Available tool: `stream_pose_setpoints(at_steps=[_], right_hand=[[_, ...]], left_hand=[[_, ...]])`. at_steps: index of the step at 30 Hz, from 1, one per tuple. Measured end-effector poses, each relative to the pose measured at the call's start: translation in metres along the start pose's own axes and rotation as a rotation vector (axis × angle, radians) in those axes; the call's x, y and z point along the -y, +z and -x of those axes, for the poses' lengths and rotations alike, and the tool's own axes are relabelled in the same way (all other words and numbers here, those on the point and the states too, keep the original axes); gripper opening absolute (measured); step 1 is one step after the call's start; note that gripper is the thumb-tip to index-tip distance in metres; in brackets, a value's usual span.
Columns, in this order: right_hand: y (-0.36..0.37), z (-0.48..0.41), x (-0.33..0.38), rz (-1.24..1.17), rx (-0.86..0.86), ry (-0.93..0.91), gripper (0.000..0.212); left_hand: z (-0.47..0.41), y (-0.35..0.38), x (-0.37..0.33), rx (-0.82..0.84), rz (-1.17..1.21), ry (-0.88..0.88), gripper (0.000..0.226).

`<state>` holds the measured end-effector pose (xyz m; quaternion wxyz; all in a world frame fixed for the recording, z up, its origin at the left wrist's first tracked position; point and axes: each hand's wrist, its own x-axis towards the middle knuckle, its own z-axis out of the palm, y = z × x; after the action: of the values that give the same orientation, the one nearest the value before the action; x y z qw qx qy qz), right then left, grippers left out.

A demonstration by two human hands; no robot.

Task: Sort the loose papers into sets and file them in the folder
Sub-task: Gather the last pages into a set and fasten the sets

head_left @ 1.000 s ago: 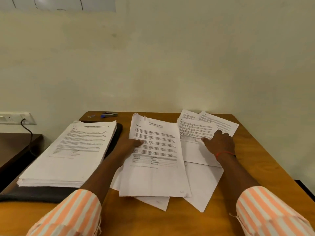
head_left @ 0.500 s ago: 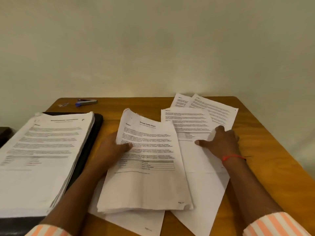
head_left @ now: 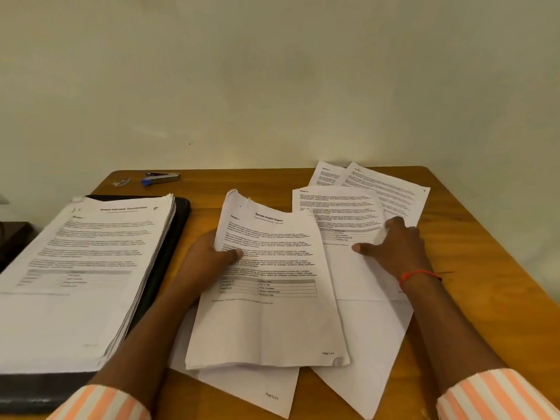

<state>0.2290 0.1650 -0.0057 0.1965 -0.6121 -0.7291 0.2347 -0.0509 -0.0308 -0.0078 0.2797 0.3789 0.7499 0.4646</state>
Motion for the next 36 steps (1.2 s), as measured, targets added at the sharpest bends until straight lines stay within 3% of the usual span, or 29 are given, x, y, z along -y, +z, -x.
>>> stream_pose_setpoints(at_steps=[7,14,18,21,24,26,29,36], right_hand=[[-0.004,0.006,0.009,-0.062,0.019,-0.062,0.079],[0.011,0.040,0.035,-0.126,0.253,-0.348,0.046],[0.021,0.050,0.042,-0.103,0.292,-0.458,0.040],[0.019,0.044,0.041,-0.106,0.265,-0.395,0.036],[0.010,0.021,0.021,-0.045,-0.081,-0.228,0.039],[0.002,0.008,0.005,0.112,-0.229,-0.074,0.059],[-0.002,0.002,-0.010,0.244,-0.165,0.175,0.086],[-0.001,-0.010,-0.012,0.055,-0.120,0.109,0.085]], left_hand=[[-0.003,-0.001,0.002,-0.007,0.076,-0.017,0.021],[0.002,-0.007,-0.008,-0.090,0.304,0.044,0.029],[0.000,-0.006,-0.004,-0.081,0.173,-0.001,0.024],[-0.004,-0.014,0.002,-0.142,-0.030,-0.005,0.035],[-0.006,-0.018,0.005,-0.150,-0.106,0.001,0.044],[-0.005,-0.017,0.007,-0.149,-0.138,0.011,0.046],[-0.004,-0.019,0.005,-0.160,-0.162,0.008,0.046],[0.002,-0.021,-0.001,-0.201,-0.187,0.056,0.041]])
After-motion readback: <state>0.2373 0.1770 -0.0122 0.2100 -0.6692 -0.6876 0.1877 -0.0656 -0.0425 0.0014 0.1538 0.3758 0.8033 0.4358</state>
